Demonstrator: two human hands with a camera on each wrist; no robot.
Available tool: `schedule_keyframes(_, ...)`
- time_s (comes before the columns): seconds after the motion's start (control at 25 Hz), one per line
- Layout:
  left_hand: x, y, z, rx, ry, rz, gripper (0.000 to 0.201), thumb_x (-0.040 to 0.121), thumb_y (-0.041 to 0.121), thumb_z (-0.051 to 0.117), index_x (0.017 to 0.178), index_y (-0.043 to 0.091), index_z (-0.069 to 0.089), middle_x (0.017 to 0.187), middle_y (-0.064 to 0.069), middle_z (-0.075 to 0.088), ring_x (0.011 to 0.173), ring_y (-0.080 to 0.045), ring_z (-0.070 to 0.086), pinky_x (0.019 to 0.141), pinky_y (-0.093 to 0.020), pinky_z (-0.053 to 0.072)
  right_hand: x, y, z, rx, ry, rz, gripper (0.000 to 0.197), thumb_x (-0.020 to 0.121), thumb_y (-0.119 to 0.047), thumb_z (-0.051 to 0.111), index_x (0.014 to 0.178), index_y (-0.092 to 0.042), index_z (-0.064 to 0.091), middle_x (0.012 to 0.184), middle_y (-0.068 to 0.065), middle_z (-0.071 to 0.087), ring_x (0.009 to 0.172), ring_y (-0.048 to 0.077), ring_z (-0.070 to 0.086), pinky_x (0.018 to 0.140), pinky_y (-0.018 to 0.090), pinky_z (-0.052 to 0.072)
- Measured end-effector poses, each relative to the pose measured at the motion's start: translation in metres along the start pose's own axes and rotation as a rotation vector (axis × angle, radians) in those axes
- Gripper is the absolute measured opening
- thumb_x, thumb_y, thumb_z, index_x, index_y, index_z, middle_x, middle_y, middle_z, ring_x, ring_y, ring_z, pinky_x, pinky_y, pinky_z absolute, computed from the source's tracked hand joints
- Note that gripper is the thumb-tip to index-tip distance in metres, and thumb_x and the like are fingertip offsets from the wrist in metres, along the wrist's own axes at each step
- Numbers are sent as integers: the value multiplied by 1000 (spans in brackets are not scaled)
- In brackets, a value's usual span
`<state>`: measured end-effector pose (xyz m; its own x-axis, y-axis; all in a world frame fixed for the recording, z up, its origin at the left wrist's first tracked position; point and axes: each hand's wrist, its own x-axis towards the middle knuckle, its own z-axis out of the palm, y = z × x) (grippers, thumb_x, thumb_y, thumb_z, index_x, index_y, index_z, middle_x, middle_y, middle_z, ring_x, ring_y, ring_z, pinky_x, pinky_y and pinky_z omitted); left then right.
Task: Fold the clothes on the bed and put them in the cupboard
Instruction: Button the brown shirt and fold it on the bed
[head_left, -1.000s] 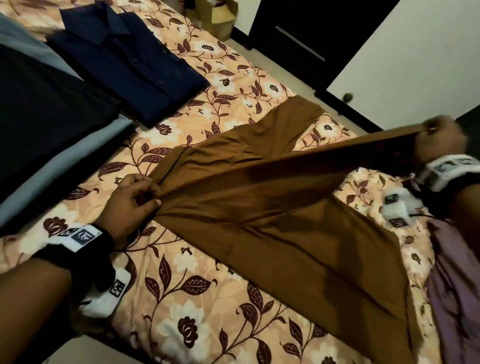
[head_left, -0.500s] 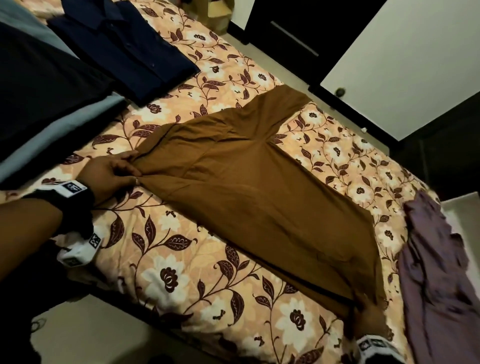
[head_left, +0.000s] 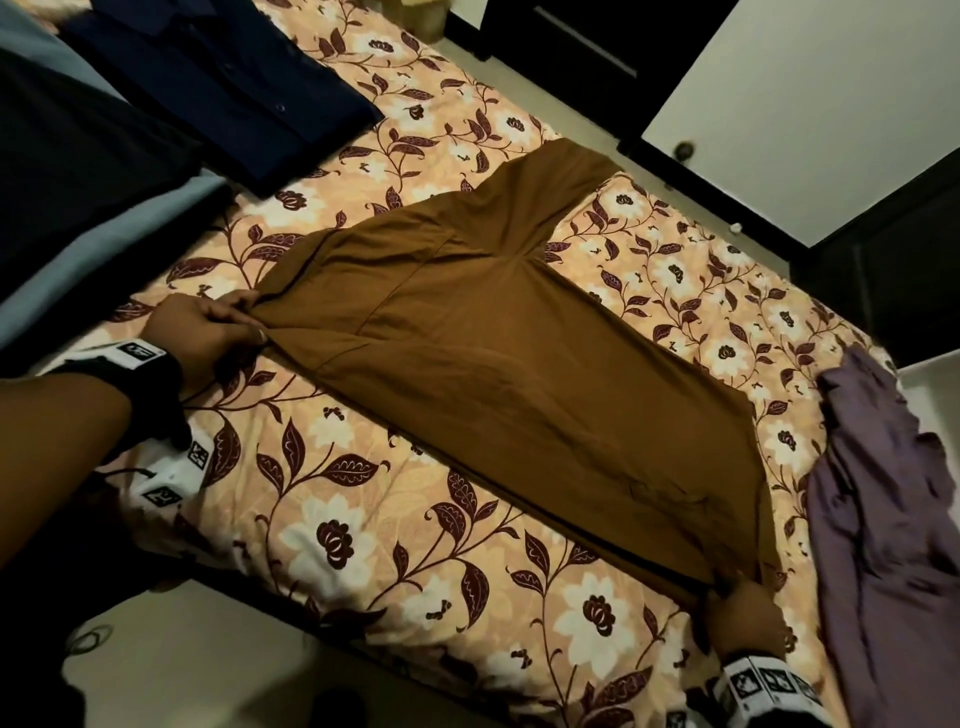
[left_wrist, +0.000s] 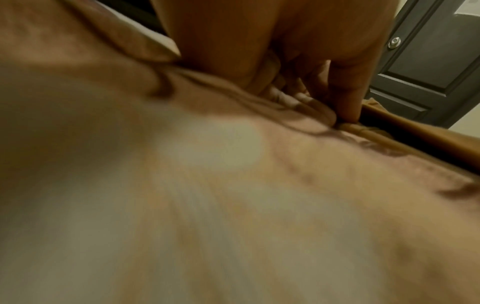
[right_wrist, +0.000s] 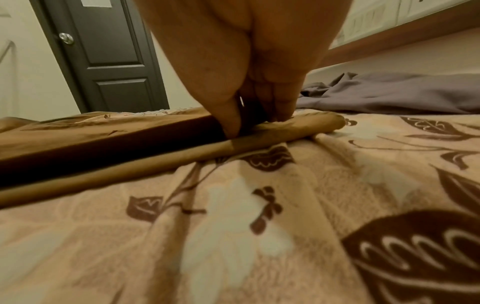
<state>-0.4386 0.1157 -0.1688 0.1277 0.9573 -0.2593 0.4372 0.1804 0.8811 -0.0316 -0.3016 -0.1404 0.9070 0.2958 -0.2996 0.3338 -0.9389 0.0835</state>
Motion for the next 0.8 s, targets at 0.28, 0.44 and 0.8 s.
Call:
schedule_keyframes(0.28, 2, 19, 6, -3, 114, -197, 17, 68, 7, 76, 83, -2, 73, 47, -8, 61, 29, -15, 50, 31, -17, 38, -1, 5, 8, -96, -112, -39, 34, 95, -32, 49, 117, -9, 58, 112, 17, 61, 100, 31, 59, 85, 33, 47)
schedule_keyframes(0.44, -10, 56, -1, 558, -20, -80, 42, 70, 29, 69, 107, 9, 68, 109, -21, 66, 89, -34, 63, 73, -36, 51, -14, -10, -27, -99, -289, -52, 28, 93, -38, 57, 89, -12, 67, 84, 7, 69, 82, 26, 63, 66, 27, 42)
schedule_keyframes(0.8, -110, 83, 217, 930, -629, 444, 49, 100, 50, 28, 149, 46, 21, 163, 15, 0, 150, -22, -9, 114, -63, -5, -52, -212, 26, 53, -202, -614, 96, 80, -67, 50, 151, -37, -7, 155, -24, -17, 144, 12, -19, 114, 52, -12)
